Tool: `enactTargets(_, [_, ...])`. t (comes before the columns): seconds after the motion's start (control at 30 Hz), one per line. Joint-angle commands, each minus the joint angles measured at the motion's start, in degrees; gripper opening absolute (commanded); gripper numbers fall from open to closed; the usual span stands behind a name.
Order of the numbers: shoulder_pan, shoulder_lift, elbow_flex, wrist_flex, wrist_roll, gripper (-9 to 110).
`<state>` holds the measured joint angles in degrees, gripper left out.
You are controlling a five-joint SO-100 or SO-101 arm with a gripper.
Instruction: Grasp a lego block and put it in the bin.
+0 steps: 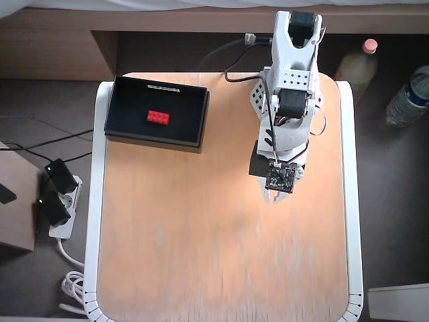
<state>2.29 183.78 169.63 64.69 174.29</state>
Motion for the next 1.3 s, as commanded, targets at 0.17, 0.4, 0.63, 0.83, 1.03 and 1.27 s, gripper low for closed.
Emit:
enactTargets(0.17, [-1.05,5.19,5.98,-2.2,-1.93,0])
enactTargets(0.4, [-0.62,5.19,12.22,-0.97,-3.78,0])
enactTargets(0.63, [-0.62,5.19,12.22,4.83,-4.66,0])
enactTargets(0.83, [-0.62,5.19,12.22,10.28,-0.79,0])
enactTargets(1.03, [-0.62,5.19,12.22,10.37,-4.57,0])
enactTargets(1.27, [-0.62,5.19,12.22,10.37,-4.57,0])
